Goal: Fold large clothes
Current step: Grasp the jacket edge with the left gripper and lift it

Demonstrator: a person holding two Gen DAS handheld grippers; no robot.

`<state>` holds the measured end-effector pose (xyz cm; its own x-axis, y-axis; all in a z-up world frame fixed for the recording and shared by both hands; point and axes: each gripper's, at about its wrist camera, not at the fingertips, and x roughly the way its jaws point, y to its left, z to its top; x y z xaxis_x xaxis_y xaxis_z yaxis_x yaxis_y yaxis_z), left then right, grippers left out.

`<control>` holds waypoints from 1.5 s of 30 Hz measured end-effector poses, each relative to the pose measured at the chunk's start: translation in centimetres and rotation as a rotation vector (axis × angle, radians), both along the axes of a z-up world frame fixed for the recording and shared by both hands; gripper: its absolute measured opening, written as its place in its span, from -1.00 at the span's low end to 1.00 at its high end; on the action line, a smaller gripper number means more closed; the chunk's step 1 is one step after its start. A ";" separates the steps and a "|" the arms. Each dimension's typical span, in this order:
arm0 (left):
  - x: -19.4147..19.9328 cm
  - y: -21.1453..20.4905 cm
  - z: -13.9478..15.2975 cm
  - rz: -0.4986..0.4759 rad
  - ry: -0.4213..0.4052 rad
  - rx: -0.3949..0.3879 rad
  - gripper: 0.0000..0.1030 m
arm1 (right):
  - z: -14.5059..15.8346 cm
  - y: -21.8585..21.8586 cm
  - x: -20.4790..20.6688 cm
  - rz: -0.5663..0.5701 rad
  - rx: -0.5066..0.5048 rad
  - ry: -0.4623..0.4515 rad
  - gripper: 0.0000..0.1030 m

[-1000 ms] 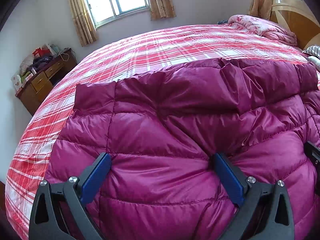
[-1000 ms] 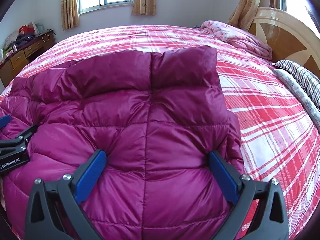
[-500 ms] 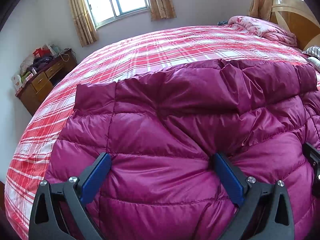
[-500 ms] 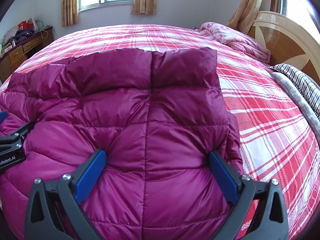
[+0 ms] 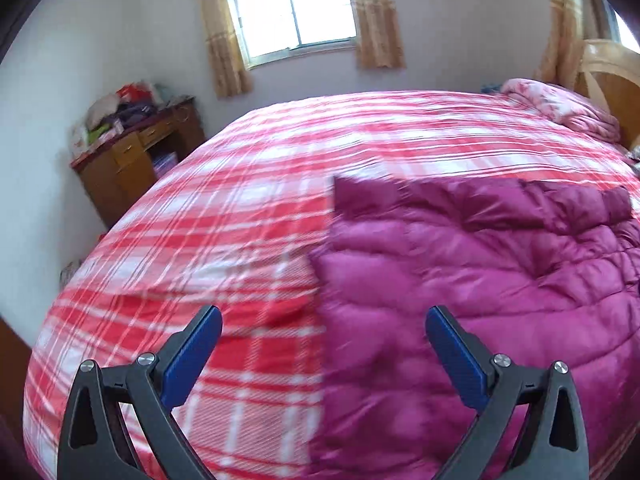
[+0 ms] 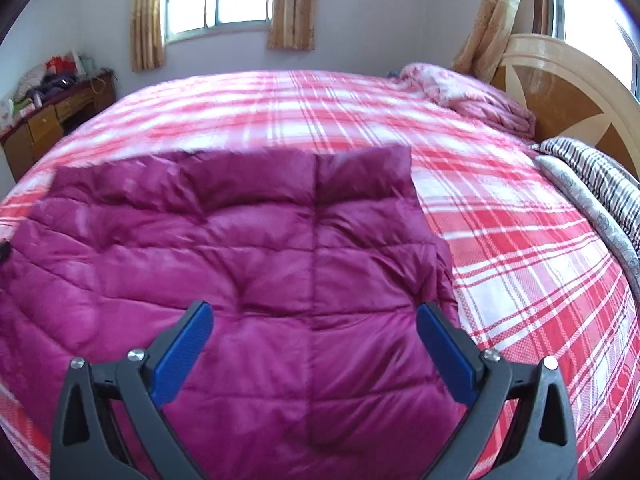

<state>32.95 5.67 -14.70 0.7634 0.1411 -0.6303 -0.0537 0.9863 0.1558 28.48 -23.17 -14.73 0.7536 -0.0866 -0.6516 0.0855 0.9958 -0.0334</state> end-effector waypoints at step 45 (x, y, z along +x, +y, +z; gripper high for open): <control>-7.6 -7.7 7.4 -0.431 -0.096 -0.229 -0.77 | -1.9 5.6 -3.1 0.162 -0.062 0.047 0.93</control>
